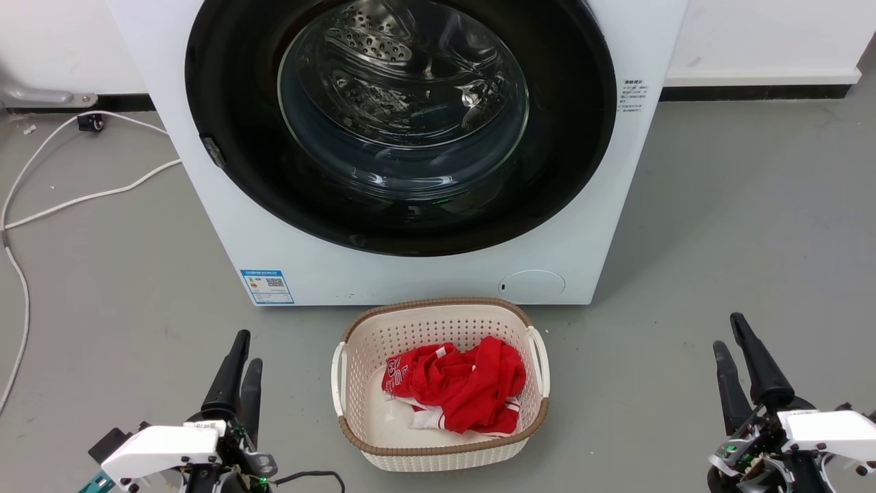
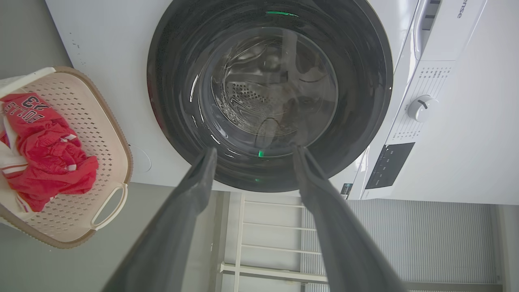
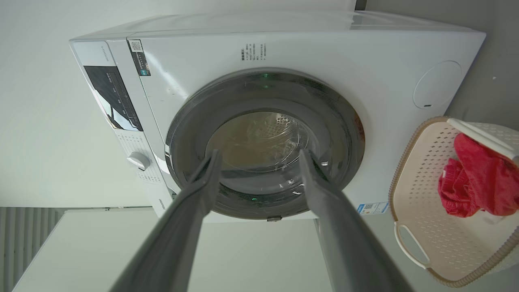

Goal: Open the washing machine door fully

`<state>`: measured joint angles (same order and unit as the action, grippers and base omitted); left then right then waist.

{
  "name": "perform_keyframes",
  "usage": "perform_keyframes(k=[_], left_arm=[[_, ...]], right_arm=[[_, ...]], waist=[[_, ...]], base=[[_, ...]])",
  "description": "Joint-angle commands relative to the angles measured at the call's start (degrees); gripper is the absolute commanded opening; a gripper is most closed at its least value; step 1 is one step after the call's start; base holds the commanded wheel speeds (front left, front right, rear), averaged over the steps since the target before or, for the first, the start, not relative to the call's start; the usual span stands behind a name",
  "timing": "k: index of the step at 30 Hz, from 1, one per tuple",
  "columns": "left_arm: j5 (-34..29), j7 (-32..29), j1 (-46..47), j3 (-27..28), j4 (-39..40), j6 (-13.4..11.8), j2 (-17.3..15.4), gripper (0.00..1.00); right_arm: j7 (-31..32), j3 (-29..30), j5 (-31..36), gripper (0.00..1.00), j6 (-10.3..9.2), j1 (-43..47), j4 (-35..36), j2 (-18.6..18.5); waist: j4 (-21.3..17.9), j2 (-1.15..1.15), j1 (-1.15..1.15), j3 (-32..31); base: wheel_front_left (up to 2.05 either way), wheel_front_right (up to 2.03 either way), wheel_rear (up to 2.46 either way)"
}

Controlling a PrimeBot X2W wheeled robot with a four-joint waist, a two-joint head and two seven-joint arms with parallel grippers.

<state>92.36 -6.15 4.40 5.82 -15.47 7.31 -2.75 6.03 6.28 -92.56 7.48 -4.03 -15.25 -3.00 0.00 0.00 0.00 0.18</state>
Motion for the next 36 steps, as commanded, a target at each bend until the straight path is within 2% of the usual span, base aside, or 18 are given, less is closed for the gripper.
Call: perform_keyframes(k=[1,11,18,25,36], left_arm=[[-0.3,0.8,1.2,-0.8,1.5,0.0,-0.1,1.00],[-2.7,3.7,1.1,-2.3,4.1,0.1,-0.2,1.00],[-7.8,5.5,1.1,-2.3,6.6,0.1,-0.2,1.00],[-16.5,7.1,1.5,-2.5,9.6,0.1,-0.2,1.00],[-30.7,9.5,1.1,-2.7,13.8,0.1,-0.2,1.00]], right_arm=[[-0.7,-0.5,0.0,1.00,0.01,-1.1,1.7,-0.1],[-3.5,-2.1,1.9,1.00,0.01,-0.4,3.9,-0.1],[-5.3,-2.7,7.5,1.00,0.01,-0.1,5.5,-0.1],[-7.0,-3.2,18.6,1.00,0.01,0.1,8.5,0.0],[-9.3,-4.7,40.6,1.00,0.01,0.7,12.8,0.0]], waist=[[0.0,0.00,0.00,0.0],[-0.1,0.00,0.00,0.0],[-0.3,0.00,0.00,0.0],[-0.4,0.00,0.00,0.0],[-0.7,0.00,0.00,0.0]], base=[[0.00,0.00,0.00],[0.00,0.00,0.00],[0.00,0.00,0.00],[0.00,0.00,0.00],[0.00,0.00,0.00]])
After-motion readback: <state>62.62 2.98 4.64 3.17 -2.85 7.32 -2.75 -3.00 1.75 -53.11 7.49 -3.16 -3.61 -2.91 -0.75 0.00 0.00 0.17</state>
